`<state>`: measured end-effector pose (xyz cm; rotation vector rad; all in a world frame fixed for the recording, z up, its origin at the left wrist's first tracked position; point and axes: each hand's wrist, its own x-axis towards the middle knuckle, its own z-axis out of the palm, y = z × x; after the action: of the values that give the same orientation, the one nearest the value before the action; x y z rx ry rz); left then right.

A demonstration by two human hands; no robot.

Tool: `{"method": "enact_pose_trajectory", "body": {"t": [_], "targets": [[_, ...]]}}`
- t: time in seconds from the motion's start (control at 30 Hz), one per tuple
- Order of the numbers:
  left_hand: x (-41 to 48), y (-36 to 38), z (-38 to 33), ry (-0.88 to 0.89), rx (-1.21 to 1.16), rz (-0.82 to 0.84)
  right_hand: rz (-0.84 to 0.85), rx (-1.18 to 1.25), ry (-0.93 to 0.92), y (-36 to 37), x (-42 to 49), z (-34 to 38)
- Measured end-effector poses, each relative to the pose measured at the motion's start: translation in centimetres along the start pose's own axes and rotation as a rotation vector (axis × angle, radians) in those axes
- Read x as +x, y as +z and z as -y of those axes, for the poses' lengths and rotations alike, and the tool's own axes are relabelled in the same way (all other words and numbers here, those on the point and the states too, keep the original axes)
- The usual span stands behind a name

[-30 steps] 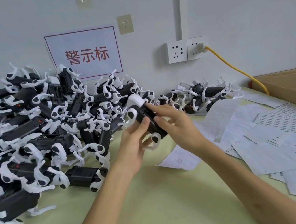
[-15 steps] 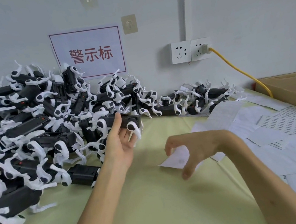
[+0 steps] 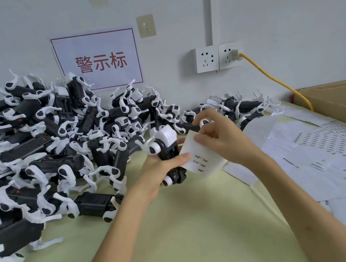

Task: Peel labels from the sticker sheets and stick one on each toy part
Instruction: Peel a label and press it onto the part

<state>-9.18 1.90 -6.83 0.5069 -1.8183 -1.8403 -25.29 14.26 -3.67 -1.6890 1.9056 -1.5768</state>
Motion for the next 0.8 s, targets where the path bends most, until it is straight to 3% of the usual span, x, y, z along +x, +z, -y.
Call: {"method": "enact_pose_trajectory", "body": {"t": [0.1, 0.2, 0.37, 0.47, 0.63, 0.8], "targets": [[0.0, 0.4, 0.2, -0.089, 0.032, 0.017, -0.087, -0.006, -0.009, 0.3, 0.0, 0.2], [0.2, 0.5, 0.3, -0.065, -0.072, -0.023, -0.137, -0.07, -0.044, 0.8, 0.1, 0.3], [0.4, 1.1, 0.4, -0.062, -0.236, -0.26, -0.347, -0.257, -0.256, 1.8, -0.1, 0.7], [0.6, 1.3, 0.6, -0.034, -0.262, -0.319, -0.437, -0.227, -0.281, 2.4, -0.4, 0.9], [0.4, 1.6, 0.1, -0.025, -0.34, -0.346, -0.259, -0.149, -0.145, 4.2, -0.6, 1.1], [0.3, 1.3, 0.0, -0.056, -0.327, -0.347, -0.287, -0.061, -0.047, 4.7, -0.7, 1.1]]}}
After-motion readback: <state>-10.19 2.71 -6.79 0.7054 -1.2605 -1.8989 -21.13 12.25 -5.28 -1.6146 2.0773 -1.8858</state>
